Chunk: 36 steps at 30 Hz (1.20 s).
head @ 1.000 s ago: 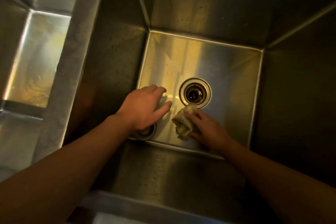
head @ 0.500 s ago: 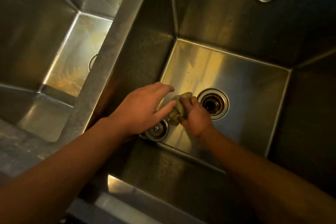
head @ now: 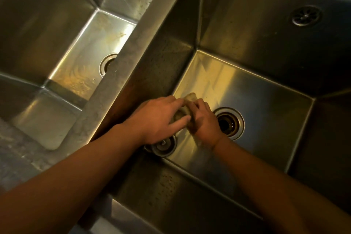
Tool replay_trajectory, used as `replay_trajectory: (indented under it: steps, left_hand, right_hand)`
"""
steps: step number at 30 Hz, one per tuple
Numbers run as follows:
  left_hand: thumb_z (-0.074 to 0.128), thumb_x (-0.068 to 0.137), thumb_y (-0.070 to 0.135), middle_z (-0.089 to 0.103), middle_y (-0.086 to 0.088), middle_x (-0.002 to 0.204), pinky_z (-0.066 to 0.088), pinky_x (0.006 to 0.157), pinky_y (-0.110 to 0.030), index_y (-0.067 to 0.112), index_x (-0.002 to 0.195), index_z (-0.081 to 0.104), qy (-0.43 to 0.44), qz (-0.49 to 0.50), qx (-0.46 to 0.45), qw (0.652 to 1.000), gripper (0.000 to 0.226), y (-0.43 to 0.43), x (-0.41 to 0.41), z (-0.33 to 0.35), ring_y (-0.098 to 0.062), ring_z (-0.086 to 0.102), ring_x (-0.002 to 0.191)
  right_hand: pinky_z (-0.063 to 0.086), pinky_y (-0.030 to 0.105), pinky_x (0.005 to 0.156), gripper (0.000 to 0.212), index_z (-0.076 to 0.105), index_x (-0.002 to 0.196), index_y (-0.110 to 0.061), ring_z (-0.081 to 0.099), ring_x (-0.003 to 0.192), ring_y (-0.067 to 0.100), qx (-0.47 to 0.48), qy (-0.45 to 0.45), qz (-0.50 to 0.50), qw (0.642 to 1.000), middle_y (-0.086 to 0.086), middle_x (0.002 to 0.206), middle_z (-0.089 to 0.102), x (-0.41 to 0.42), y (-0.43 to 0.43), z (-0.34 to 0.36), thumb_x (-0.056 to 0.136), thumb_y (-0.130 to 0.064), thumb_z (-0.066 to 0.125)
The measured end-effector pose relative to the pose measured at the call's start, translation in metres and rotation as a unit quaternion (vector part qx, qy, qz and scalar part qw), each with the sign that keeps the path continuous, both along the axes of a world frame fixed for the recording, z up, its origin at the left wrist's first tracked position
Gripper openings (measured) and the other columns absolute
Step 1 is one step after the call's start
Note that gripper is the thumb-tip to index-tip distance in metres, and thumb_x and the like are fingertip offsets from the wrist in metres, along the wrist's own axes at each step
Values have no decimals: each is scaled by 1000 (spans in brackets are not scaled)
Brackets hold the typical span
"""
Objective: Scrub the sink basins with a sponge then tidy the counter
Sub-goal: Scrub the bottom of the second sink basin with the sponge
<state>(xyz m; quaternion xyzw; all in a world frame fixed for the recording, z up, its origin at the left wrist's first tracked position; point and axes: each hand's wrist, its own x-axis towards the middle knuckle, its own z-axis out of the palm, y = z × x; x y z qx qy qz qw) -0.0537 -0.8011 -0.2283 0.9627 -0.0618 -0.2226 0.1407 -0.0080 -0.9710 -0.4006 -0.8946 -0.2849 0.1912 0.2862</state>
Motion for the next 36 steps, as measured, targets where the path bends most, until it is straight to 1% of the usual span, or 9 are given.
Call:
replay_trajectory:
  steps: [4, 7, 12, 16, 20, 23, 27, 29, 36]
  left_hand:
    - [25, 91, 68, 60, 2, 116, 51, 84, -38, 29, 127, 49, -10, 0, -8, 1000, 59, -1, 0, -2, -20, 60, 104]
    - [23, 90, 70, 60, 2, 120, 51, 86, -40, 29, 131, 48, -11, 15, -14, 1000, 63, 0, 1, -3, -20, 60, 107]
    - [19, 89, 73, 58, 3, 124, 51, 88, -41, 28, 136, 44, -1, 27, -20, 999, 69, 2, 2, -2, -17, 58, 108]
    - [20, 90, 72, 57, 4, 125, 50, 88, -37, 30, 137, 43, -2, 33, -26, 999, 67, 2, 3, 0, -15, 57, 107]
    - [23, 88, 73, 57, 5, 125, 51, 89, -38, 32, 136, 44, -1, 49, -33, 998, 66, 3, 4, 0, -15, 58, 110]
    - [26, 89, 73, 58, 6, 126, 50, 90, -38, 32, 136, 44, 3, 51, -35, 998, 65, 2, 3, 0, -16, 58, 111]
    - [27, 88, 74, 57, 6, 130, 50, 92, -38, 32, 136, 46, 3, 65, -44, 997, 67, 2, 4, -1, -18, 58, 114]
    - [26, 87, 76, 56, 7, 133, 51, 93, -39, 33, 137, 45, 7, 66, -48, 997, 68, 2, 4, 0, -17, 58, 116]
    - [21, 84, 77, 56, 7, 136, 49, 93, -37, 33, 138, 46, 17, 34, -30, 999, 74, -4, 2, 0, -19, 58, 117]
  right_hand:
    - [50, 43, 87, 61, 42, 141, -26, 43, 114, 28, -43, -43, -20, 998, 8, 126, 43, 44, 16, 4, 84, -33, 66]
    - [49, 43, 92, 60, 44, 141, -22, 43, 118, 30, -61, -52, -62, 995, 11, 129, 44, 75, 20, 9, 85, -24, 67]
    - [44, 40, 92, 58, 46, 140, -21, 41, 120, 32, -64, -50, -113, 990, 14, 132, 43, 109, 3, 12, 85, -23, 64]
    - [43, 42, 95, 58, 47, 137, -23, 42, 121, 33, -94, -54, -123, 986, 13, 133, 44, 125, -19, 11, 83, -24, 67]
    - [42, 37, 93, 53, 48, 134, -22, 45, 119, 31, -87, -55, -142, 984, 12, 129, 46, 116, -46, 7, 84, -24, 66]
    - [44, 38, 93, 51, 49, 132, -24, 48, 118, 31, -89, -47, -162, 982, 11, 128, 48, 101, -74, 5, 84, -25, 67]
    - [44, 40, 93, 46, 55, 123, -18, 51, 113, 33, -80, -27, -230, 970, 13, 121, 52, 79, -115, 11, 80, -21, 72]
    - [45, 41, 93, 46, 55, 120, -18, 52, 110, 33, -74, -19, -262, 962, 13, 119, 53, 66, -134, 12, 77, -21, 73]
    - [43, 37, 94, 45, 56, 121, -14, 52, 109, 32, -70, -1, -349, 935, 14, 118, 53, 16, -154, 13, 79, -16, 71]
